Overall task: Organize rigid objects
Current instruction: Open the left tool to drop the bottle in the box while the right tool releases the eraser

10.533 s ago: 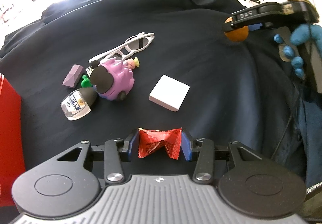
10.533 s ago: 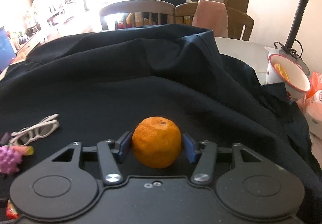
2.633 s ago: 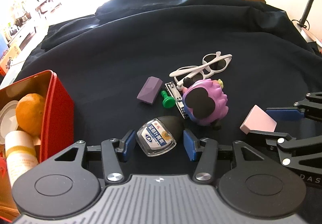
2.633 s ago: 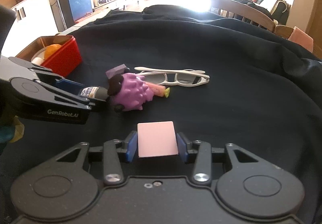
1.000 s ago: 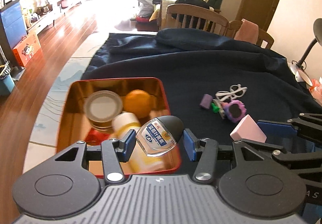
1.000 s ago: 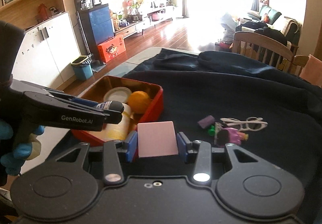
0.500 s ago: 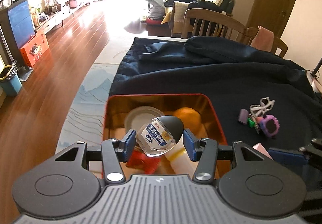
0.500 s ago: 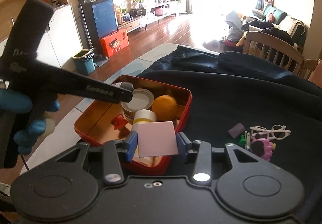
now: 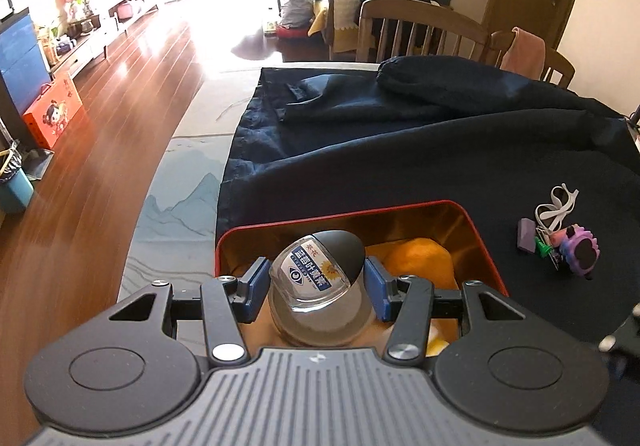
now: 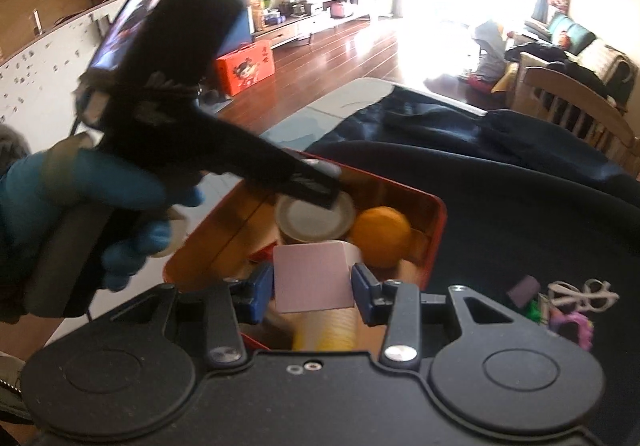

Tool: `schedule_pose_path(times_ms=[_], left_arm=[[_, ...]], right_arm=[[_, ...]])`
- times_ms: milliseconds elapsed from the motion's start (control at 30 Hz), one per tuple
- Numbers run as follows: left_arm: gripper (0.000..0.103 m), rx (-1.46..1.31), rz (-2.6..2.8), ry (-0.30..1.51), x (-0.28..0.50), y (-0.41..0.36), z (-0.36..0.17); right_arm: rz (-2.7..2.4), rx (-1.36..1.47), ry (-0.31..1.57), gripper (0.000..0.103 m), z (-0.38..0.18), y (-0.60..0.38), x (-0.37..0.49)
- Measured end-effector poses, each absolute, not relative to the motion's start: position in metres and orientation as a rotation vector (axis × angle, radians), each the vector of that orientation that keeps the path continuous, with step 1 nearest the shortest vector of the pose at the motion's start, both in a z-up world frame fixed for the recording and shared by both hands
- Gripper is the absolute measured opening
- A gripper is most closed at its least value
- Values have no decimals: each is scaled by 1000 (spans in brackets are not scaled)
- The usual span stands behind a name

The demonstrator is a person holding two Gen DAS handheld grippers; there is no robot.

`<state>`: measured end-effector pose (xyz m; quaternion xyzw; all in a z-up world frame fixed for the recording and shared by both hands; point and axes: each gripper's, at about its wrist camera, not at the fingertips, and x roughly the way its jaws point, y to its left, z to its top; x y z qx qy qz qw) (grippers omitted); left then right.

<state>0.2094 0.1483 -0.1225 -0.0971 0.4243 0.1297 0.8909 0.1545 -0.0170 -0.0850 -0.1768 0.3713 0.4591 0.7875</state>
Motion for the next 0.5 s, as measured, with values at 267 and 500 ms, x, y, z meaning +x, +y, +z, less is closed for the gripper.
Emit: schedule_pose_path(times_ms=[267,500], left_arm=[[51,-160,208,913,221,153,-137],[51,-157,191,928,227,159,-146]], right_arm=[[1030,-440,817,41,-101,15,150],[1060,-487,827,41,-115,29,148]])
